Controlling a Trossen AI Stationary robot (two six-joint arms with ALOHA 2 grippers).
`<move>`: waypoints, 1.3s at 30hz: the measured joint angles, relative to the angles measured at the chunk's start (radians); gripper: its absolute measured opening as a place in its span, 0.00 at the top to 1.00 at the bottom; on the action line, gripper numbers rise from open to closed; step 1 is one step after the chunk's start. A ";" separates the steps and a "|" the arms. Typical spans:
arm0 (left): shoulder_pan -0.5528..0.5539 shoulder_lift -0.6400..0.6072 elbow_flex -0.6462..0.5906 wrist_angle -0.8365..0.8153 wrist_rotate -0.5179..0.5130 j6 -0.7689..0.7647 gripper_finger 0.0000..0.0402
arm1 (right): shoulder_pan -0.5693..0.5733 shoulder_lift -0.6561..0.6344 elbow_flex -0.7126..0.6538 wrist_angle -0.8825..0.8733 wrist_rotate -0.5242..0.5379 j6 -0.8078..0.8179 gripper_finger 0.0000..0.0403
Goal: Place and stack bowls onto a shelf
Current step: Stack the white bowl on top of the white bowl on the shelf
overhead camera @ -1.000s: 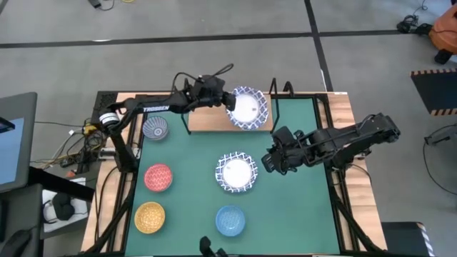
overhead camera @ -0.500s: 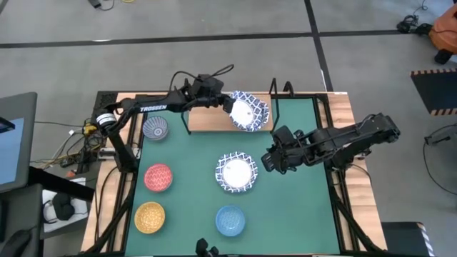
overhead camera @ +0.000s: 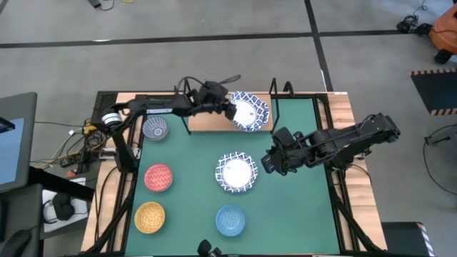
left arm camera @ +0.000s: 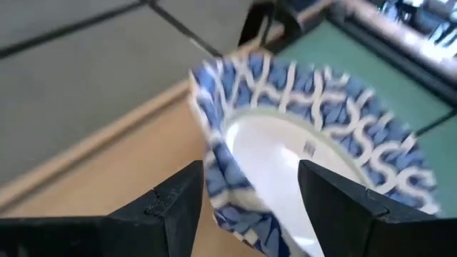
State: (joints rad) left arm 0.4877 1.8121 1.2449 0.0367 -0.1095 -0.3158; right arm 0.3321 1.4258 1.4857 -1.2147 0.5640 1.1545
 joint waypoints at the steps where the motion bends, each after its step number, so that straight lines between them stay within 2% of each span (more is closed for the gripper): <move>1: -0.002 0.011 0.000 -0.002 0.000 -0.006 0.47 | 0.000 0.000 0.000 0.001 0.000 0.000 0.64; 7: -0.005 0.032 0.000 0.007 0.002 -0.010 0.47 | 0.000 0.000 0.000 0.003 -0.001 -0.002 0.64; 12: -0.009 -0.033 0.045 0.025 0.060 0.006 0.47 | 0.000 0.000 0.000 0.003 -0.001 -0.003 0.64; 17: -0.026 -0.055 0.075 0.019 -0.041 0.154 0.47 | -0.007 0.000 0.000 0.014 -0.002 -0.024 0.64; 23: -0.021 -0.006 0.075 -0.105 -0.068 0.109 0.47 | -0.007 0.000 0.000 0.025 -0.002 -0.030 0.64; 30: -0.015 0.033 0.074 -0.185 0.105 0.022 0.47 | -0.007 0.000 0.000 0.031 -0.006 -0.046 0.64; 39: -0.037 -0.115 0.074 -0.296 0.101 0.044 0.47 | -0.035 0.001 -0.002 0.049 -0.015 -0.133 0.64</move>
State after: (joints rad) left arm 0.4502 1.6971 1.3186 -0.2594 -0.0086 -0.2719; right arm 0.2972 1.4266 1.4837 -1.1652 0.5491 1.0214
